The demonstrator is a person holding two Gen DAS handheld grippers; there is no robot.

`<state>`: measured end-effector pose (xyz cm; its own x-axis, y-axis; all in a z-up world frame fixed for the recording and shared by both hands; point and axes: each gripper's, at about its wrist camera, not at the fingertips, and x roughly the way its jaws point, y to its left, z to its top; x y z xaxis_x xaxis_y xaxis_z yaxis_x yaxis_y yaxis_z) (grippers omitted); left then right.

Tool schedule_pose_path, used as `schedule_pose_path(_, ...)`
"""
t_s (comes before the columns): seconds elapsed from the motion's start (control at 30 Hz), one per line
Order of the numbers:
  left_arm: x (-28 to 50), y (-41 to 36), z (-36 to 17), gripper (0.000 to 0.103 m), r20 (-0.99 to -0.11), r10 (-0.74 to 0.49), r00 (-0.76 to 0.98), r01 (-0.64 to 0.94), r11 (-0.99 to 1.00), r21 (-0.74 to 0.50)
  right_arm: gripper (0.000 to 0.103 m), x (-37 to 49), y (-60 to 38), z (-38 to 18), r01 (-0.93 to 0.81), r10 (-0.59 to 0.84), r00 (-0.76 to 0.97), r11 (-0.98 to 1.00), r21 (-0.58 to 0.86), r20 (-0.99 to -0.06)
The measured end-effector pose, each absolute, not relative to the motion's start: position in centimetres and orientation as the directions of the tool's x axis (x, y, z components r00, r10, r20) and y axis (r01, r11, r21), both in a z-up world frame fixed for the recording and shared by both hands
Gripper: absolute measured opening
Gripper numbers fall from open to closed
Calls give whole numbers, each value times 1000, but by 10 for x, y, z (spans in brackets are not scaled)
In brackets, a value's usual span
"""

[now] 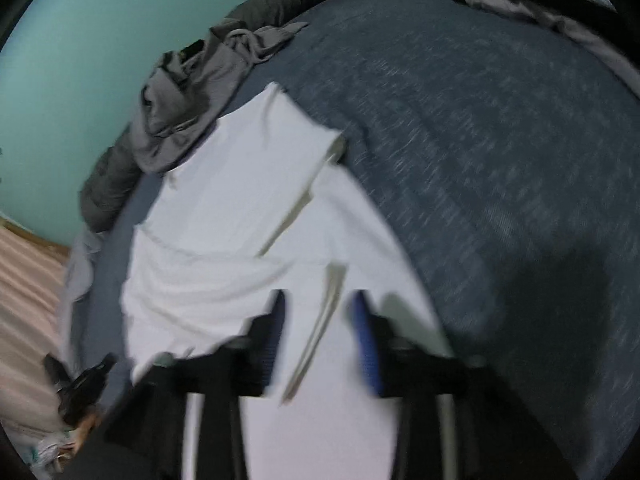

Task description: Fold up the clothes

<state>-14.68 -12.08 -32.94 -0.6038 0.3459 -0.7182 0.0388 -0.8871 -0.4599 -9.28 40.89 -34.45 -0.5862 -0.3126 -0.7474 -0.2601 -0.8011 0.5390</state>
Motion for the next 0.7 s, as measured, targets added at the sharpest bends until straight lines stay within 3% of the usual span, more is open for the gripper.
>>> schedule_pose_path(0.27, -147, -124, -331, 4, -716, 352, -603, 44, -882, -470, 38, -86, 368, -358, -206, -387, -517, -810, 550, -764)
schedule_pose_path(0.37, -147, -124, -331, 5, -715, 355, -602, 44, -880, -473, 21, -89, 358, -366, -202, -393, -486, -818, 538, -781)
schedule_pose_path(0.4, -147, -124, -331, 5, -715, 356, -602, 44, -879, -475, 8, -90, 357, -368, -207, -392, -480, -818, 536, -785)
schedule_pose_path(0.43, -147, -125, -331, 5, -714, 358, -602, 47, -877, -479, 6, -91, 359, -370, -216, -387, -476, -819, 531, -790)
schedule_pose_path(0.7, -150, -135, -330, 10, -702, 357, -616, 65, -865, -497, 4, -77, 364, -354, -191, -429, -490, -797, 573, -759)
